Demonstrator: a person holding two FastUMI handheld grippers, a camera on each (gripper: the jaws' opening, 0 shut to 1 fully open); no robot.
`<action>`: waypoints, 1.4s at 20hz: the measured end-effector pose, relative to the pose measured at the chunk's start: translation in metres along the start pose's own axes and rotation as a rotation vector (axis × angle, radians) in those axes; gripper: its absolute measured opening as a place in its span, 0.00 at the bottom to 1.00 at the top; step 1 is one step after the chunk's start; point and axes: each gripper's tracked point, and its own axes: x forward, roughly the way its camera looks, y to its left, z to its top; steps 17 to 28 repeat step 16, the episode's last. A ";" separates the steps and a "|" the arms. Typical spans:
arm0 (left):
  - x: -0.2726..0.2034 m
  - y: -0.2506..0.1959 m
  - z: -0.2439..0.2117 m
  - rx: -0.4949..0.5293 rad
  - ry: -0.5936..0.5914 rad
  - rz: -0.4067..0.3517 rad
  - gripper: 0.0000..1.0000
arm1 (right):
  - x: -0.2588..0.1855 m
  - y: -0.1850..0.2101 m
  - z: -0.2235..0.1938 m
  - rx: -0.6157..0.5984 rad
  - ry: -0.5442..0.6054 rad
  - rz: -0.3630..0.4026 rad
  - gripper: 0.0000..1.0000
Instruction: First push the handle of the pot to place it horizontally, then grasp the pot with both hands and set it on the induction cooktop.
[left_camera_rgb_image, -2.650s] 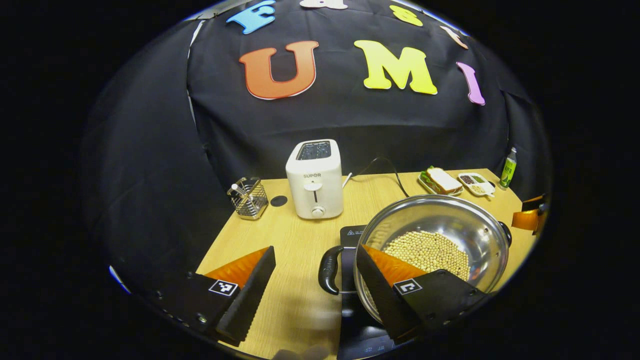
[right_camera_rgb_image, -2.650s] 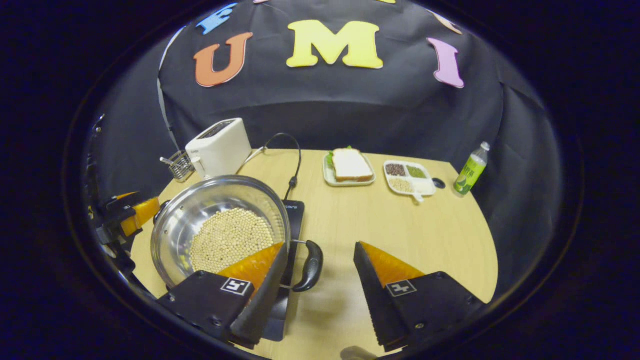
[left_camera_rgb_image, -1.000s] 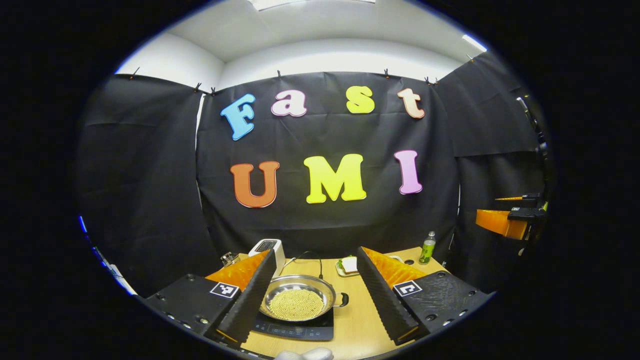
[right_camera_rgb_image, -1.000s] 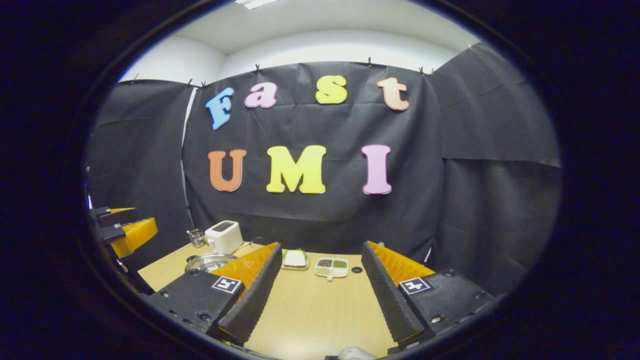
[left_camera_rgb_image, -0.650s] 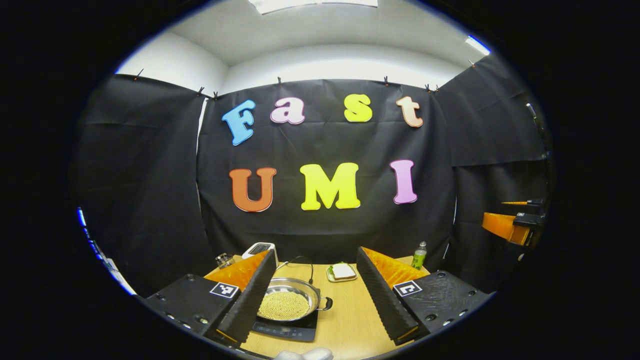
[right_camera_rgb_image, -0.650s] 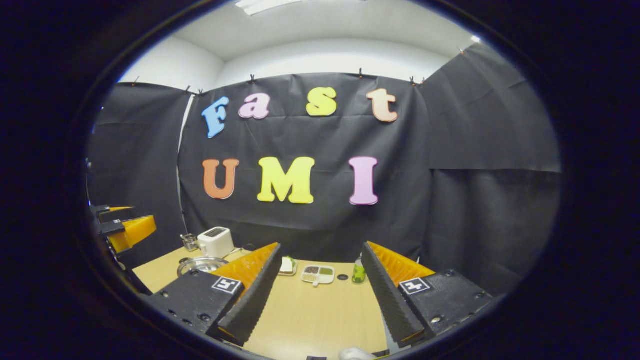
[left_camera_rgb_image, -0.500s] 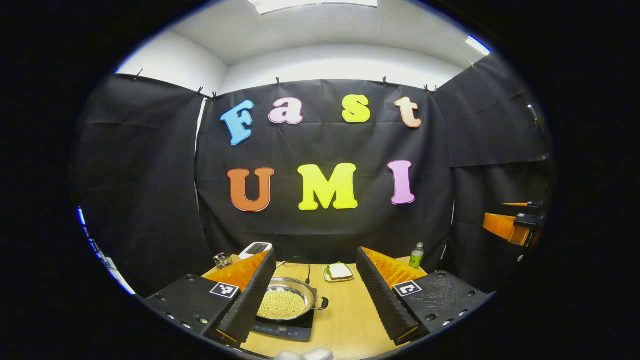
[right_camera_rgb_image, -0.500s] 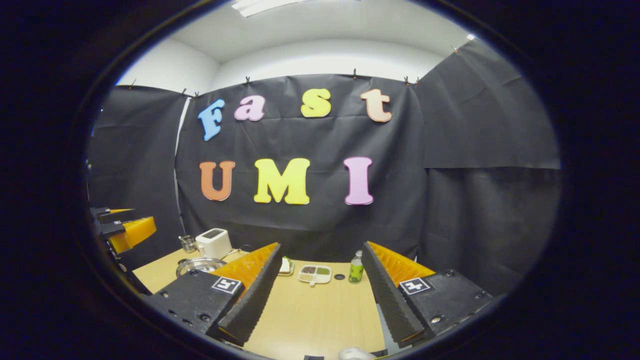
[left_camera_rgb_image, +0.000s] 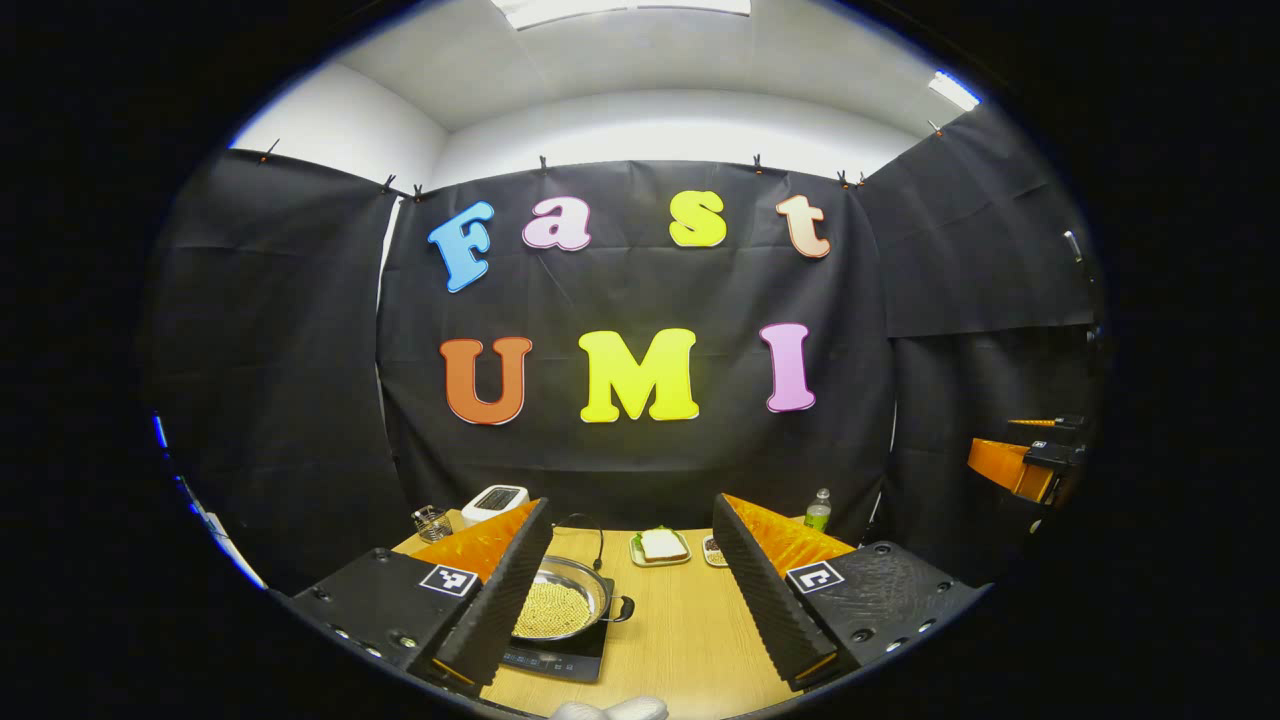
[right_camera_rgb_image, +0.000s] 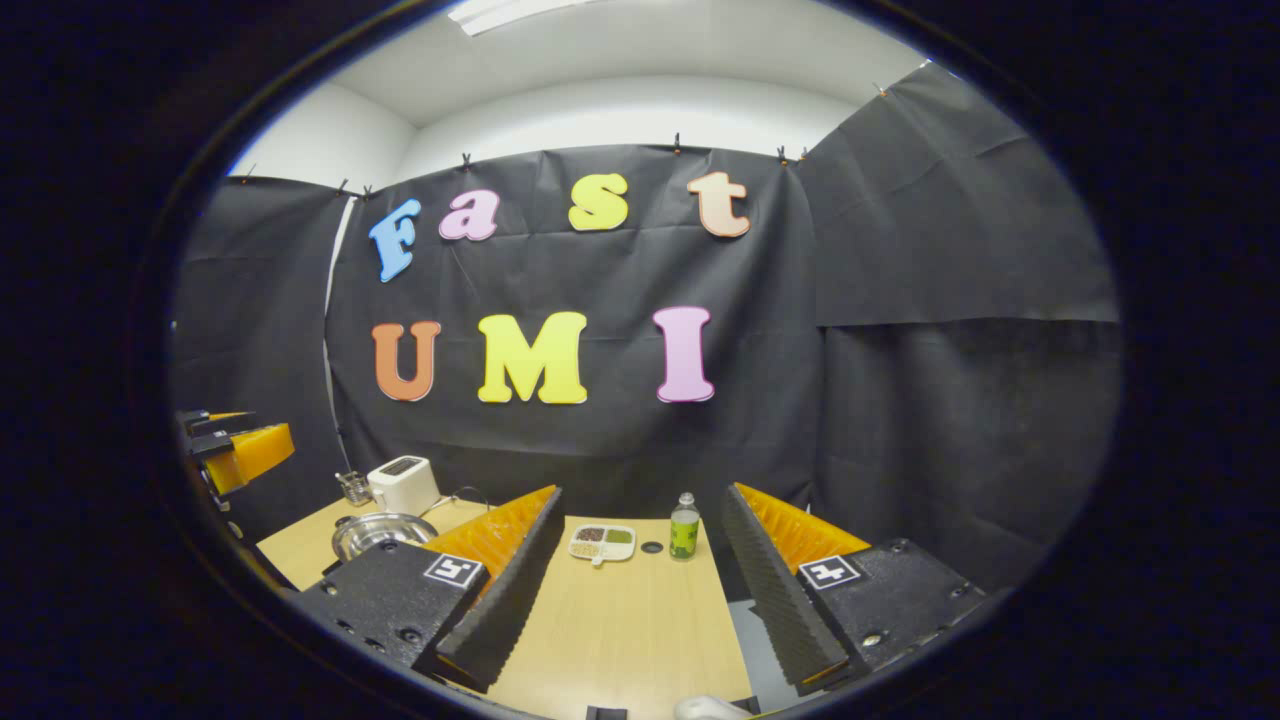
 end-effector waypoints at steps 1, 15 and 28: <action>0.001 -0.001 -0.001 0.000 -0.001 0.001 0.96 | 0.000 -0.001 0.000 0.000 -0.002 -0.001 0.99; 0.013 -0.005 -0.009 -0.004 0.027 0.044 0.96 | 0.018 0.006 0.001 0.005 -0.005 0.049 1.00; 0.013 -0.005 -0.010 -0.001 0.032 0.045 0.96 | 0.020 0.007 0.000 0.005 -0.002 0.055 1.00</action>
